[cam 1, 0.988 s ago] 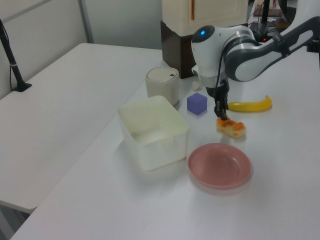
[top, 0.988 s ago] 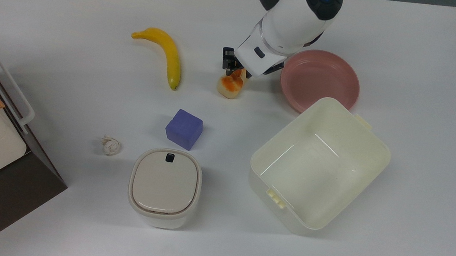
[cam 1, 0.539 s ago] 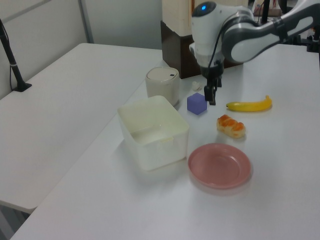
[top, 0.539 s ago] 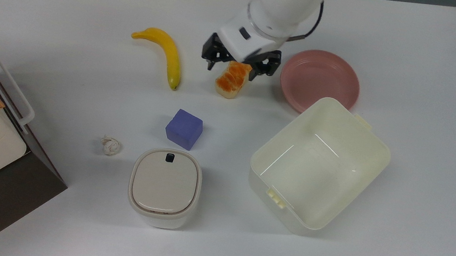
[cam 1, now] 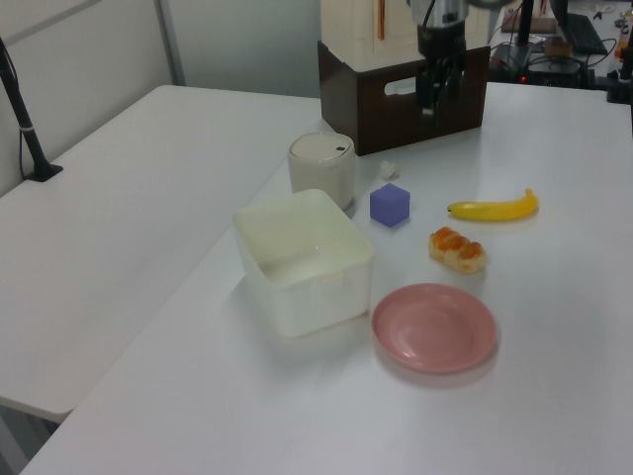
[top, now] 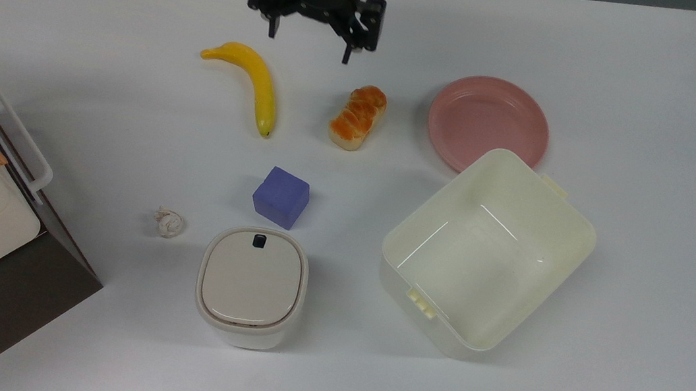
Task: Put the bread on the table
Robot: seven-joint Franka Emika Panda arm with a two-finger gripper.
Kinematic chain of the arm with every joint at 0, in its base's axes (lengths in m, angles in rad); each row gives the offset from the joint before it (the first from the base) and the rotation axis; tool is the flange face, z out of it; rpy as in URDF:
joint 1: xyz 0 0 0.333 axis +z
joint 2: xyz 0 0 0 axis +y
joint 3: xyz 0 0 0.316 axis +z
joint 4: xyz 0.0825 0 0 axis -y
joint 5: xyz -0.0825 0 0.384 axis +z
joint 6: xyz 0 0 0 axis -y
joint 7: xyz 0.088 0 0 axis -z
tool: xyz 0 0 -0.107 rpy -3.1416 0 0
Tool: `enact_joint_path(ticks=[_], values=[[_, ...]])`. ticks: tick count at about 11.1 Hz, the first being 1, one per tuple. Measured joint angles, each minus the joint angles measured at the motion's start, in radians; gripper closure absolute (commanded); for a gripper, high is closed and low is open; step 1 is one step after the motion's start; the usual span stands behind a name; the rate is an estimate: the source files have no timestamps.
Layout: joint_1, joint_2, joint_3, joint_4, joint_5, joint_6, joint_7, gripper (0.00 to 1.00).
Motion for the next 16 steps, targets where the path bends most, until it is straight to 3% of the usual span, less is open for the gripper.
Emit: enact_joint_path(ticks=[2, 5, 16], values=[[-0.005, -0.001, -0.065, 0.066, 0.052, -0.058, -0.029, 0.00], [-0.016, -0.002, -0.129, 0.130, 0.061, -0.068, -0.091, 0.00], [-0.025, 0.002, -0.160, 0.155, 0.061, -0.068, -0.185, 0.00]])
